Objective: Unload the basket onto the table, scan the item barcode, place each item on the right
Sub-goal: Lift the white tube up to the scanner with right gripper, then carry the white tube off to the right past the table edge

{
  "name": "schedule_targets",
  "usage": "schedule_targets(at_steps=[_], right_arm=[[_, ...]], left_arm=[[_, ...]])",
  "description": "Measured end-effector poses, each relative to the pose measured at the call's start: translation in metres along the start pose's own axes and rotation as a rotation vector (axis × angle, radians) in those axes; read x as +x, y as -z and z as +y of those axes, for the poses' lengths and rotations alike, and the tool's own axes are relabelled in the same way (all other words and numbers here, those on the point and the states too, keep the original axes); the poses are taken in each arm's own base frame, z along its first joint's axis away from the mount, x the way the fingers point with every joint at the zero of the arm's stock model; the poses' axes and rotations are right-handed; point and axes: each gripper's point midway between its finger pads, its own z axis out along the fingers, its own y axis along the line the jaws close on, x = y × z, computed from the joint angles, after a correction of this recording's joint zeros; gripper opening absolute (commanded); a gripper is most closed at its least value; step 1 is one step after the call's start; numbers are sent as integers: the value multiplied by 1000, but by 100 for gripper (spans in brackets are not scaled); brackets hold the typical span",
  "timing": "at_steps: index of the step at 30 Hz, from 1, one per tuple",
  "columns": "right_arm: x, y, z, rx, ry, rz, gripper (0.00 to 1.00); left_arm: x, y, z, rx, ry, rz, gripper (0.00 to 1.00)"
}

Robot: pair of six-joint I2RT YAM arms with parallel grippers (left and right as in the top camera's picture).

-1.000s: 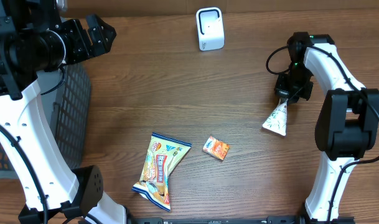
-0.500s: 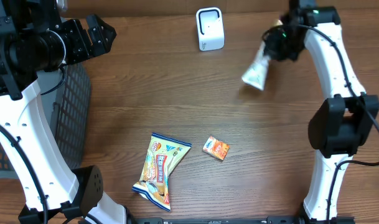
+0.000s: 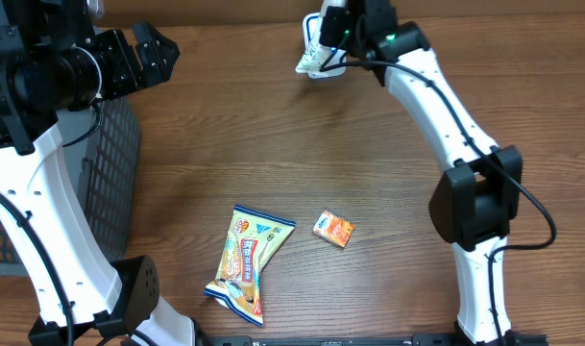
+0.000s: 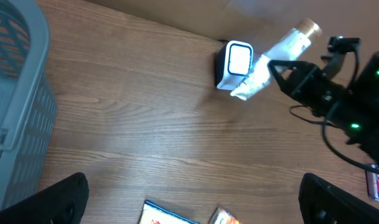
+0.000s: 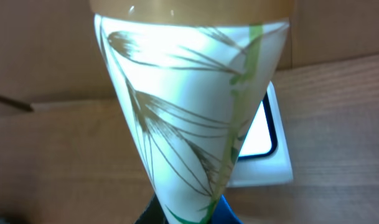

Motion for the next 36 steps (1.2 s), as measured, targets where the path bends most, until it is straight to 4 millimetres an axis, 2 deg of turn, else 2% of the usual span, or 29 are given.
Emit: schedule_targets(at_steps=[4,7,16,20,23,27,28,29,30,32,34,36], right_arm=[[-7,-21,-5,21,-28,-77,4],[-17,-27,-14,51,-60,-137,4],[-28,-26,-25,103,-112,-202,4],[-28,-26,-27,109,-115,-202,4],[-23,-26,-38,140,-118,-170,4],[-23,-12,-83,237,-151,-101,4],[-26,-4,-99,264,-165,-87,4],[-35,13,-129,318,-199,-74,4],[-39,20,-140,336,-213,-71,4],[-60,63,-203,443,-294,-73,4],[-69,105,-256,537,-370,-72,4],[-69,159,-322,664,-474,-57,4]], left_arm=[[0,0,0,0,0,0,100],[0,0,0,0,0,0,100],[0,0,0,0,0,0,100],[0,0,0,0,0,0,100],[0,0,0,0,0,0,100],[0,0,0,0,0,0,100],[0,0,0,0,0,0,100],[0,0,0,0,0,0,100],[0,0,0,0,0,0,100],[0,0,0,0,-1,0,100],[0,0,0,0,0,0,100],[0,0,0,0,0,0,100]])
